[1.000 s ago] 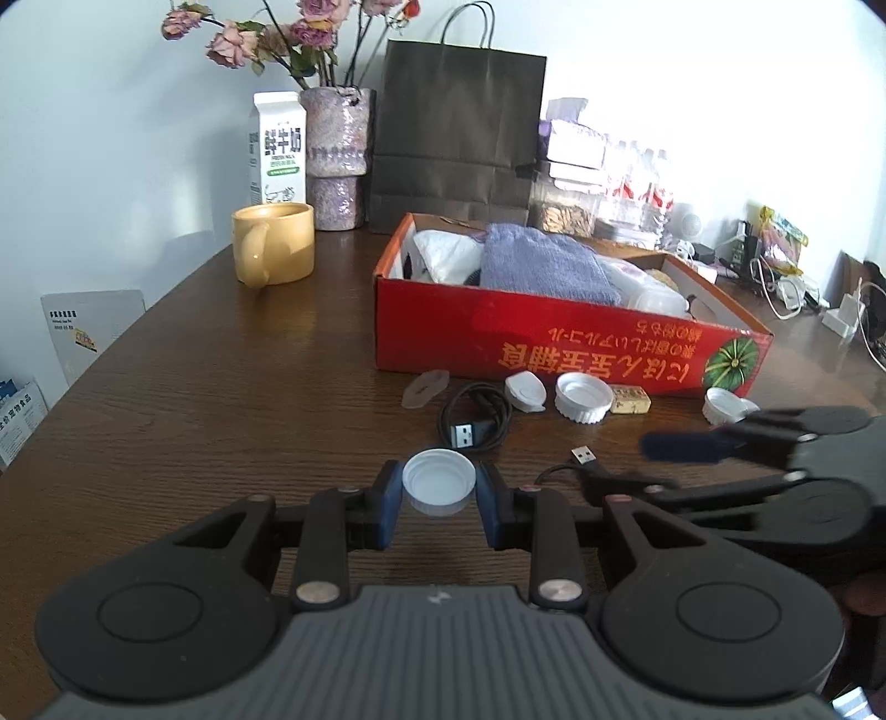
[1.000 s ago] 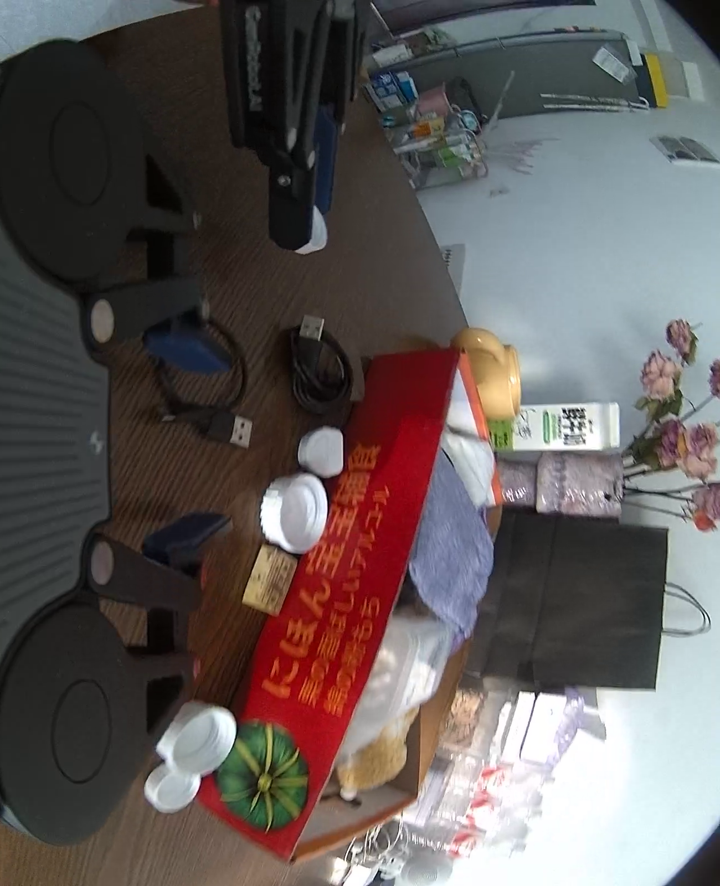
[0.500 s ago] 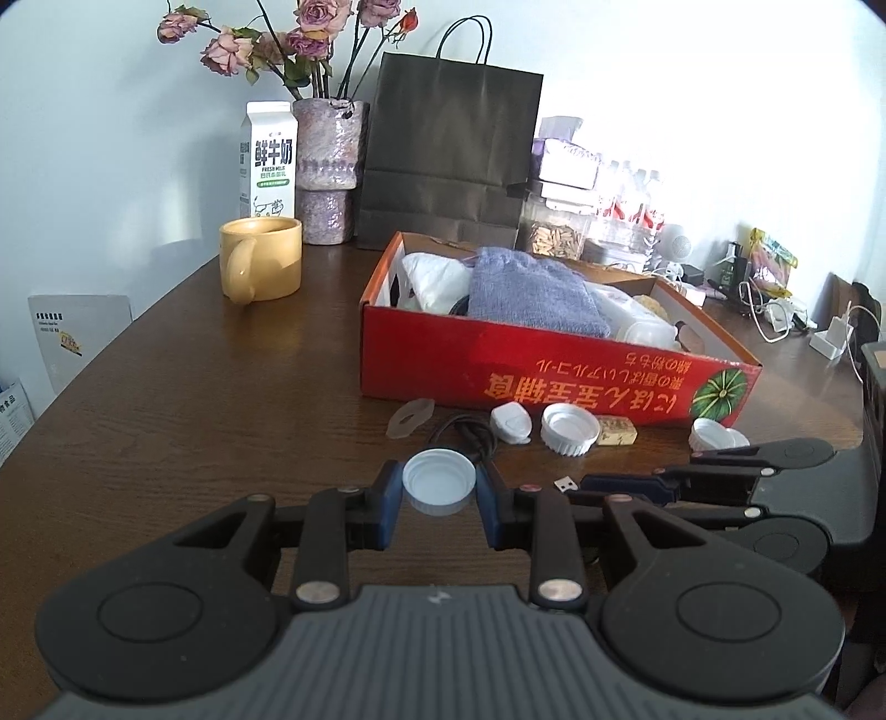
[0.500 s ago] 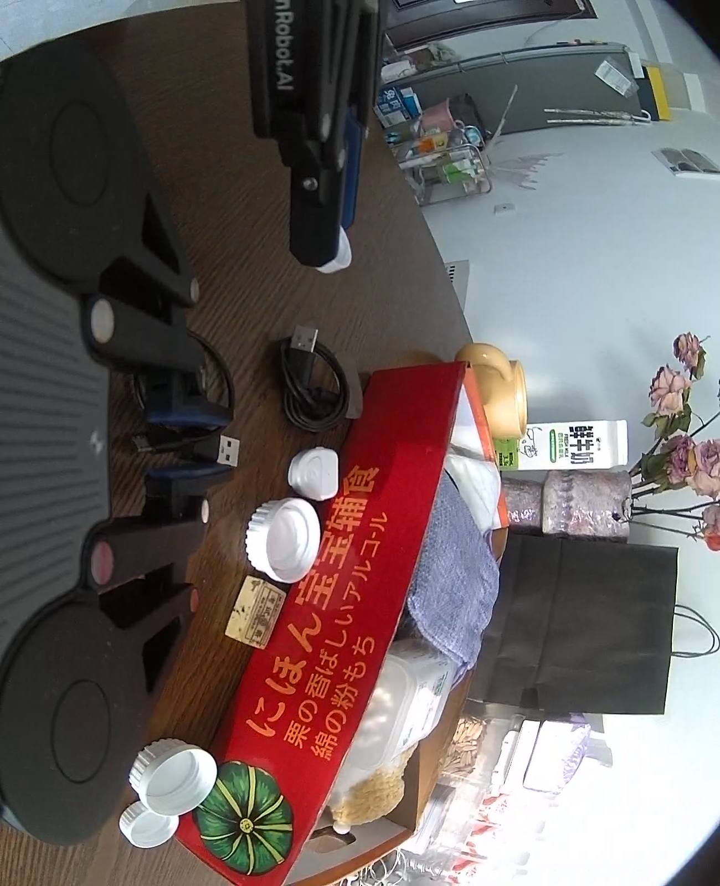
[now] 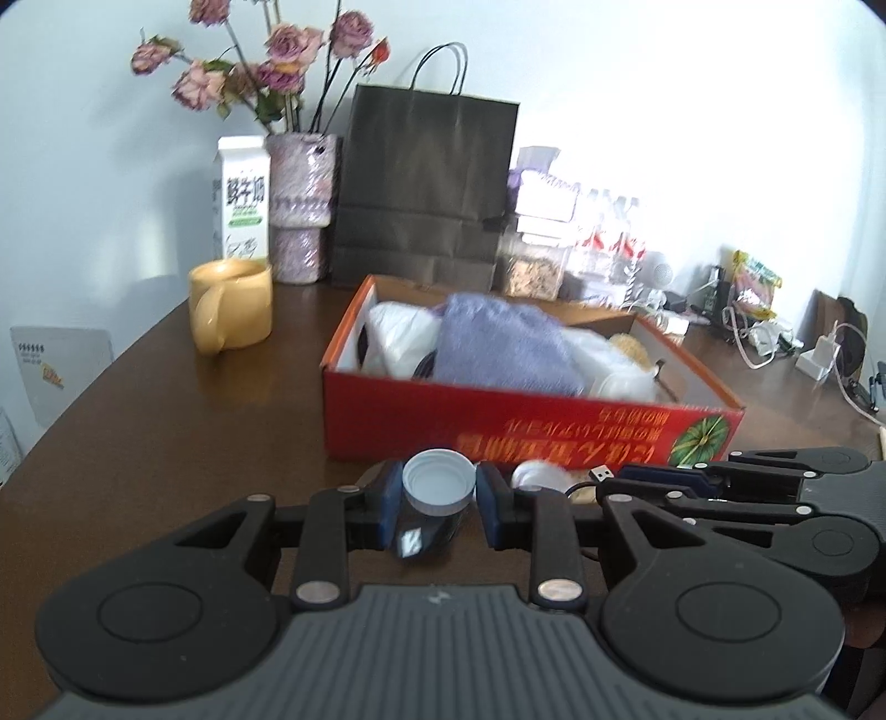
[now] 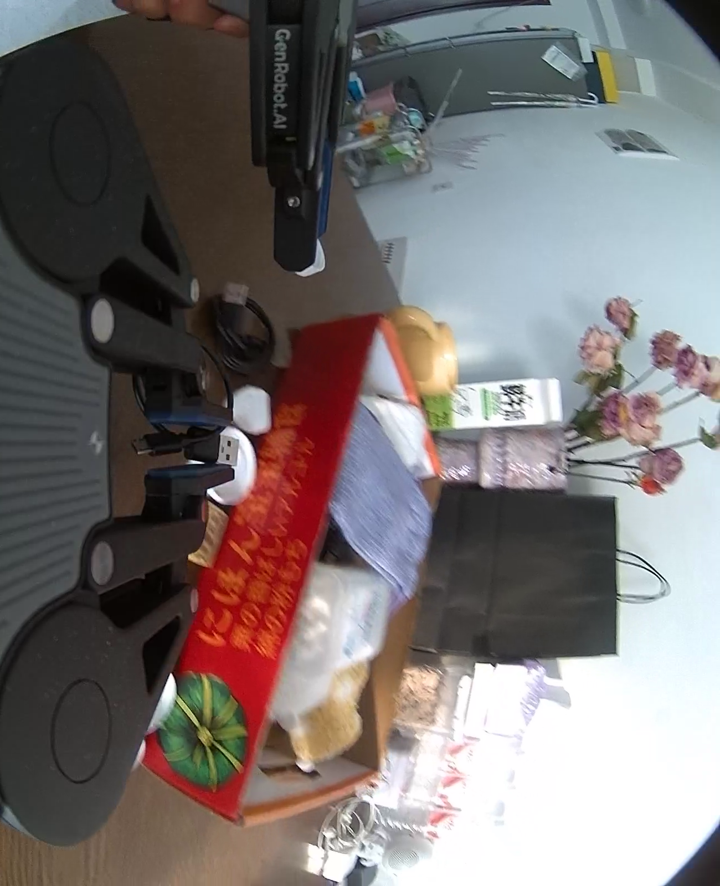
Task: Organize objects
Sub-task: 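Carry the white cap and USB cable over the box with both grippers, then lower the cap and cable into the box and open both grippers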
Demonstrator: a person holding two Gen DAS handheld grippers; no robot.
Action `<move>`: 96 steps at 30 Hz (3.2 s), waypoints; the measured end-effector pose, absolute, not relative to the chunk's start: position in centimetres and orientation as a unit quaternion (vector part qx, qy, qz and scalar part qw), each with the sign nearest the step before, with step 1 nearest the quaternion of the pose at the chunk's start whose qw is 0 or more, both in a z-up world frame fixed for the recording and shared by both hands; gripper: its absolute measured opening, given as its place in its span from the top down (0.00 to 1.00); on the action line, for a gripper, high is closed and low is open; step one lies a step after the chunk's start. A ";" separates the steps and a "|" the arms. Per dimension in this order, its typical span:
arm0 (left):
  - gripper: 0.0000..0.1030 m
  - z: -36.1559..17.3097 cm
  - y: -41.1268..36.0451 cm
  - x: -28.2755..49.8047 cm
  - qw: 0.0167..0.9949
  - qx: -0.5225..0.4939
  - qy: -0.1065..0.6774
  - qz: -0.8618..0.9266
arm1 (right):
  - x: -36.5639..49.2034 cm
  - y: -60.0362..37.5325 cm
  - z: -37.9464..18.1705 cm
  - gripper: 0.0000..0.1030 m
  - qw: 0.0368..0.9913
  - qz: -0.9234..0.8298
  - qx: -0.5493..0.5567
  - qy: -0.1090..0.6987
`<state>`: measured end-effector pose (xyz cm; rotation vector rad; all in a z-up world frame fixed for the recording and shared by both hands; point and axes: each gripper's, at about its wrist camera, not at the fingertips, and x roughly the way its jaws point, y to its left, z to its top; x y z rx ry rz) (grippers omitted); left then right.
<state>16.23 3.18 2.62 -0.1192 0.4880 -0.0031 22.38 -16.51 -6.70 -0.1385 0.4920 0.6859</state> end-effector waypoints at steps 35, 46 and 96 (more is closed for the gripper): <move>0.72 7.0 -0.2 33.2 0.982 -0.056 0.175 -0.041 | 37.2 -17.5 -1.5 0.87 0.955 0.245 -0.027 0.166; 0.72 5.0 0.8 37.3 0.976 -0.064 0.207 -0.036 | 40.8 -16.6 -2.7 0.87 0.954 0.233 -0.028 0.188; 0.00 7.8 1.5 29.2 0.978 -0.043 0.203 0.011 | 34.3 -19.1 -1.6 0.00 0.954 0.207 -0.047 0.212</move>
